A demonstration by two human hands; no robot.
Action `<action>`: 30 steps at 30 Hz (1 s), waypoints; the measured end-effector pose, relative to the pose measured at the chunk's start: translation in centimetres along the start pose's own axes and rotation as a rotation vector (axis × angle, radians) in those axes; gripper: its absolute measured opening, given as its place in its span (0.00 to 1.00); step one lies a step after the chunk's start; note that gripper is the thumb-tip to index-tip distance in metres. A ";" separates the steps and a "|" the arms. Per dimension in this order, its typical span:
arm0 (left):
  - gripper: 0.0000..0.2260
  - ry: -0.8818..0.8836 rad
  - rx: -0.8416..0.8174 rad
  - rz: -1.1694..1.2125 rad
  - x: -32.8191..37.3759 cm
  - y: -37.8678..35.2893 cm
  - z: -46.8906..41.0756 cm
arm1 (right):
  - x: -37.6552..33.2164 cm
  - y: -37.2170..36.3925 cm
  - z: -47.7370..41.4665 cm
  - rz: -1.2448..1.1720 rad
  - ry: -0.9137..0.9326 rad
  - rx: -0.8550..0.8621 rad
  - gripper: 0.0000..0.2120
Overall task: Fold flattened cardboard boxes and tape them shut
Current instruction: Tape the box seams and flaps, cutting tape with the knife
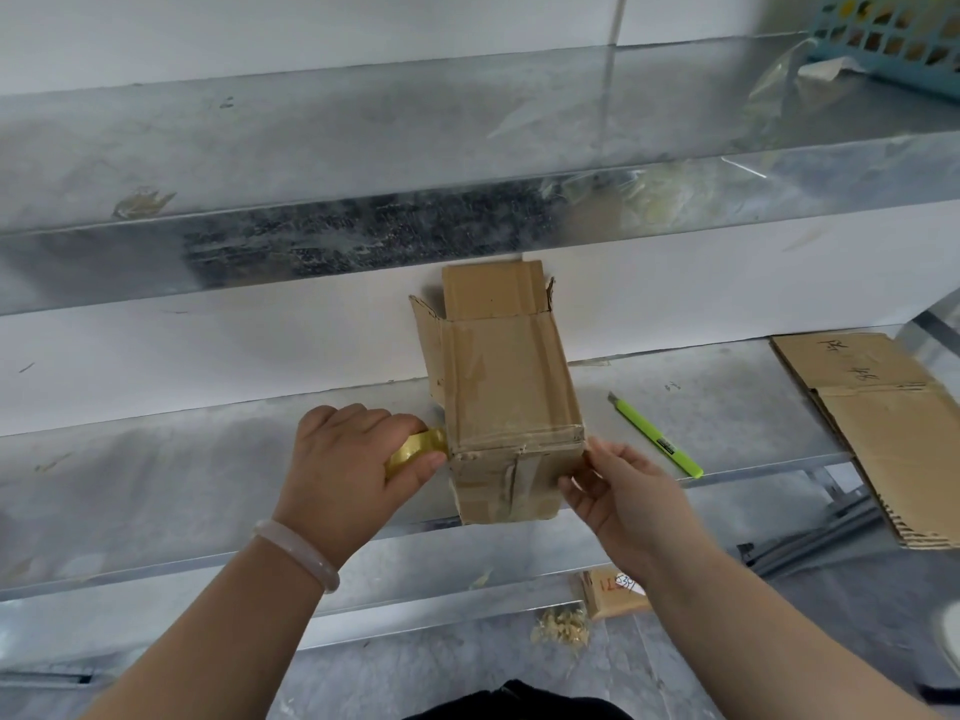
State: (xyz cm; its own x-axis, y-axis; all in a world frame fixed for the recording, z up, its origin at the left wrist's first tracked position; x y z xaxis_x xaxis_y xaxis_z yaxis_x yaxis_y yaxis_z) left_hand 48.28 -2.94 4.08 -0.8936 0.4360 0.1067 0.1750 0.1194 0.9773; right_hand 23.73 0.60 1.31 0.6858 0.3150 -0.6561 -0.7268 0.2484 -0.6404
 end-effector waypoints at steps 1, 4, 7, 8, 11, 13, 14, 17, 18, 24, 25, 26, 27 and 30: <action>0.19 0.005 -0.001 0.003 0.1 -0.1 0.0 | 0.5 0.1 0.0 0.011 0.004 -0.009 0.09; 0.19 0.023 0.004 0.001 0.3 -0.2 -0.1 | 1.2 0.1 -0.4 0.040 0.006 0.006 0.09; 0.18 0.025 0.000 -0.017 0.3 0.0 -0.2 | 0.8 0.0 -0.9 0.052 0.006 -0.005 0.03; 0.18 0.023 -0.006 -0.024 0.3 0.0 -0.3 | 0.5 0.1 -0.9 0.108 0.034 0.009 0.04; 0.19 0.030 -0.015 -0.033 0.5 0.1 -0.3 | -1.1 0.4 -0.6 0.745 0.245 0.079 0.14; 0.19 0.031 -0.015 -0.039 0.6 0.2 -0.4 | -1.7 -0.1 -0.4 1.216 0.351 0.028 0.22; 0.19 0.032 -0.012 -0.039 0.6 0.2 -0.4 | -1.7 0.0 -0.4 1.311 0.372 -0.007 0.25; 0.19 0.034 -0.007 -0.032 0.7 0.3 -0.6 | -1.4 0.8 0.2 1.221 0.586 -0.079 0.27; 0.19 0.032 -0.004 -0.029 0.6 0.2 -0.5 | -1.4 0.4 0.6 1.252 0.680 -0.149 0.27; 0.19 0.030 0.004 -0.004 0.6 -0.3 -0.3 | -0.9 -0.4 -0.8 1.731 1.100 -0.280 0.16; 0.19 0.031 0.004 0.001 0.5 -0.3 -0.2 | -1.1 -0.4 -1.2 1.755 1.140 -0.260 0.14; 0.19 0.033 0.003 0.010 0.5 -0.4 -0.3 | -1.4 -0.4 -1.4 1.779 1.162 -0.269 0.14; 0.19 0.035 0.002 0.020 0.4 -0.5 -0.3 | -1.7 -0.5 -1.6 1.809 1.172 -0.294 0.14; 0.20 0.044 0.006 0.024 0.3 -0.5 -0.4 | -2.5 -0.9 -1.7 1.947 1.143 -0.318 0.15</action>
State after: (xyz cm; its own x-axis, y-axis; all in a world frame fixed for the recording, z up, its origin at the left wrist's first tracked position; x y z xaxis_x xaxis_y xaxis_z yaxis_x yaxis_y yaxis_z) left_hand 47.80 -3.22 3.72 -0.9065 0.3991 0.1379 0.1987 0.1148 0.9733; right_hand 22.72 -1.97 2.82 -0.7892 -0.5916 -0.1650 -0.3749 0.2514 0.8923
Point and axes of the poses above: each hand's wrist, its own z-axis away from the middle knuckle, its own y-axis out of the back of the hand, x = y × z, the point moved 2 cm from there along -z, towards the middle knuckle, and after that the axes turned 14 degrees about -x, right-handed, at the moved point
